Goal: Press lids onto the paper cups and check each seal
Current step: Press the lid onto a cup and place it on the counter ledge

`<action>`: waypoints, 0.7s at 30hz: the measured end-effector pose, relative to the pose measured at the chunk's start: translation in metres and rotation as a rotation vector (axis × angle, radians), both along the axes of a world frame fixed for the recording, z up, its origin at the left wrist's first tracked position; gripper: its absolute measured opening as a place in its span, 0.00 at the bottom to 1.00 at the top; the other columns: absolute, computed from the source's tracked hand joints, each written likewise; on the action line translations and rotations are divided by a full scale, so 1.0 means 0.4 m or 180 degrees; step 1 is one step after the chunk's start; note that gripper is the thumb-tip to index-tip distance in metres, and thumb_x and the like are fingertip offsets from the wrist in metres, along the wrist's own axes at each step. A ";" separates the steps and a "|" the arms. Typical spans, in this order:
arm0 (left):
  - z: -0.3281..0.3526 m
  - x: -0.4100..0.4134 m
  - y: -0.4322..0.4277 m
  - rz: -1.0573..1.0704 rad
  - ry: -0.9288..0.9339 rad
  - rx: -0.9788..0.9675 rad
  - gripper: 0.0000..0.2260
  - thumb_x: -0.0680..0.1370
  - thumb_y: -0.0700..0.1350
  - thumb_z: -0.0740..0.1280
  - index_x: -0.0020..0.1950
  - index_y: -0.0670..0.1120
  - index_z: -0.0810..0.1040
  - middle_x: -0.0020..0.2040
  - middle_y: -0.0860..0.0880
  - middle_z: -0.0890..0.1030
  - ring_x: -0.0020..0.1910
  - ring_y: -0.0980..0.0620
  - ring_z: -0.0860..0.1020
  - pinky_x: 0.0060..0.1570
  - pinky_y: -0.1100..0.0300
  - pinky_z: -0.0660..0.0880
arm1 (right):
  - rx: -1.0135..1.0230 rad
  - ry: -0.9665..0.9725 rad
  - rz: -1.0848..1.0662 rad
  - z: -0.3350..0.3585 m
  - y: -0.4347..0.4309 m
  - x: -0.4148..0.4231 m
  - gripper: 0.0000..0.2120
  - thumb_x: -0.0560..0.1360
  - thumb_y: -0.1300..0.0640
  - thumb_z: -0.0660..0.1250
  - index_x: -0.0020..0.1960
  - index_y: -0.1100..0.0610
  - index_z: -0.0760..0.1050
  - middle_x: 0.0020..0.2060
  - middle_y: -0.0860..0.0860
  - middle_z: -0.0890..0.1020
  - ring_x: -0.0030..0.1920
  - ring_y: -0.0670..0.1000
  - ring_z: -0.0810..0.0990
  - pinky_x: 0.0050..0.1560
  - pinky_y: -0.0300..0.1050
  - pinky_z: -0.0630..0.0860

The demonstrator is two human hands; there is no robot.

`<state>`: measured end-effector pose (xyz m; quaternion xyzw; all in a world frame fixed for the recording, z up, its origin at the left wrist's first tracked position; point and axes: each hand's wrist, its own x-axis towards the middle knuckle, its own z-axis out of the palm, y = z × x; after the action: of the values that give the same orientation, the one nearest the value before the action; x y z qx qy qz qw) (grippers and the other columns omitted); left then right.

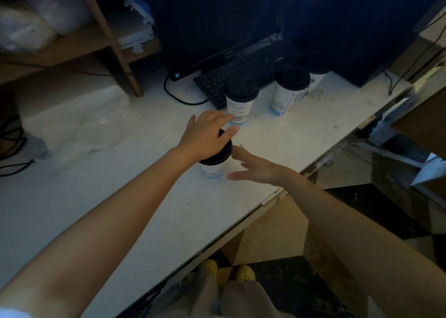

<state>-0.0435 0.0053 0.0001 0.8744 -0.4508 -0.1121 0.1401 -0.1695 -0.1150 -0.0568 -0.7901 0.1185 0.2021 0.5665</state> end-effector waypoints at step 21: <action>-0.028 -0.017 -0.013 -0.0072 -0.0496 0.0426 0.19 0.80 0.56 0.50 0.67 0.52 0.68 0.67 0.48 0.69 0.67 0.47 0.65 0.61 0.48 0.63 | 0.0038 -0.0800 -0.0234 -0.109 0.062 0.110 0.51 0.68 0.52 0.74 0.76 0.57 0.41 0.76 0.52 0.50 0.75 0.46 0.50 0.75 0.44 0.52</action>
<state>-0.0504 0.0002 -0.0112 0.8827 -0.4616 -0.0752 0.0446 -0.1256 -0.0900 -0.1004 -0.8009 0.0743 0.0814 0.5886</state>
